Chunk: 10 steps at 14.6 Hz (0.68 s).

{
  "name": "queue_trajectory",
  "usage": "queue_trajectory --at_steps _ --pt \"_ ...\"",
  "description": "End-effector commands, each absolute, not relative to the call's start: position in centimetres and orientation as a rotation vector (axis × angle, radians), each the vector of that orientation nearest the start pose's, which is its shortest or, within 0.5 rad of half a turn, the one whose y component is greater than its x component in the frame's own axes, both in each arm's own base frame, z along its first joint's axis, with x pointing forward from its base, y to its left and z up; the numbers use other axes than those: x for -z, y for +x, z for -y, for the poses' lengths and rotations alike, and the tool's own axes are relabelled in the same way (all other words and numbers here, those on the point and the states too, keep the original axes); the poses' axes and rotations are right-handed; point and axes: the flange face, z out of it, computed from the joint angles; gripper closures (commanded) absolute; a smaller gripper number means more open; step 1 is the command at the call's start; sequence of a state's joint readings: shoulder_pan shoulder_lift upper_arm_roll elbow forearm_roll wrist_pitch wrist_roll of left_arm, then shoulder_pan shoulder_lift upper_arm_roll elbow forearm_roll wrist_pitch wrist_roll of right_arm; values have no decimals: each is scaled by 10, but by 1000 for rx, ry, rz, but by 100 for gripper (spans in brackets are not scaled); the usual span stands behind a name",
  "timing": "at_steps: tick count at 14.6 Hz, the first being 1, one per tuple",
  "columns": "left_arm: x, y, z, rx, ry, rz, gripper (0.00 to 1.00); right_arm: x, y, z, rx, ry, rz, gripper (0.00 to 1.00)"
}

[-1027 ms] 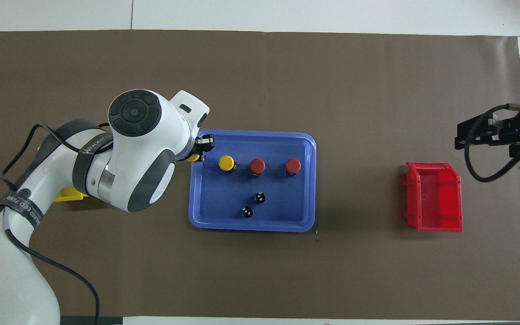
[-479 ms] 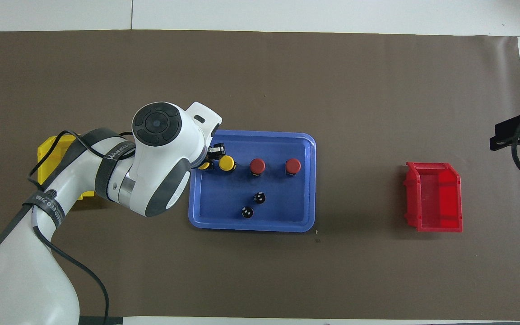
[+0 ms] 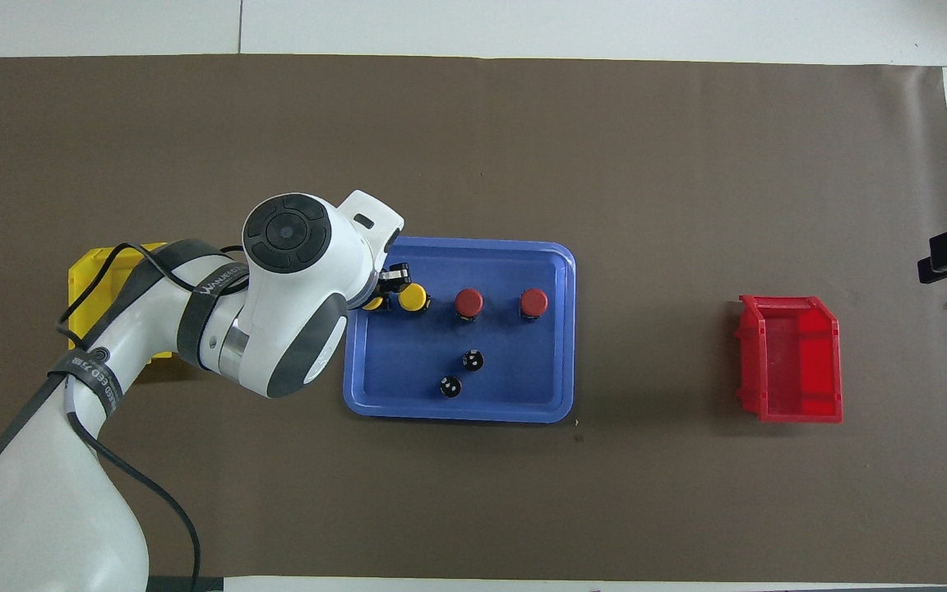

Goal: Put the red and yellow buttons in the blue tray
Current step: 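Lower the yellow button into the tray with the left gripper and release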

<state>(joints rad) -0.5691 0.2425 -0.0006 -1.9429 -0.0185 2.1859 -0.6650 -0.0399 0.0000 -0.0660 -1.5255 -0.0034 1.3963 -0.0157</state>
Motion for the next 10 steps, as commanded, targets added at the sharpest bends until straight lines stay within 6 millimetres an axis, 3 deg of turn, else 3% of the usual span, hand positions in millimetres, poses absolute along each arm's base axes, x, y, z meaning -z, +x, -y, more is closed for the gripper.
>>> queue_trajectory --at_steps 1,5,7,8,9,10 --pt "-363 508 326 -8 -3162 191 37 -626 528 62 -178 -3141 -118 0" --pt "-386 513 324 -27 -3155 194 31 -625 528 62 -180 -3141 -115 0" --pt "-410 518 317 -49 -3145 205 27 -626 528 62 -178 -3141 -113 0" --pt "-428 520 311 -61 -3139 217 19 -626 528 59 -178 -3142 -106 0" --pt "-443 523 300 -74 -3124 228 3 -626 528 58 -183 -3143 -103 0" --pt "-459 526 292 -82 -3117 201 0 -626 527 56 -187 -3143 -96 0"
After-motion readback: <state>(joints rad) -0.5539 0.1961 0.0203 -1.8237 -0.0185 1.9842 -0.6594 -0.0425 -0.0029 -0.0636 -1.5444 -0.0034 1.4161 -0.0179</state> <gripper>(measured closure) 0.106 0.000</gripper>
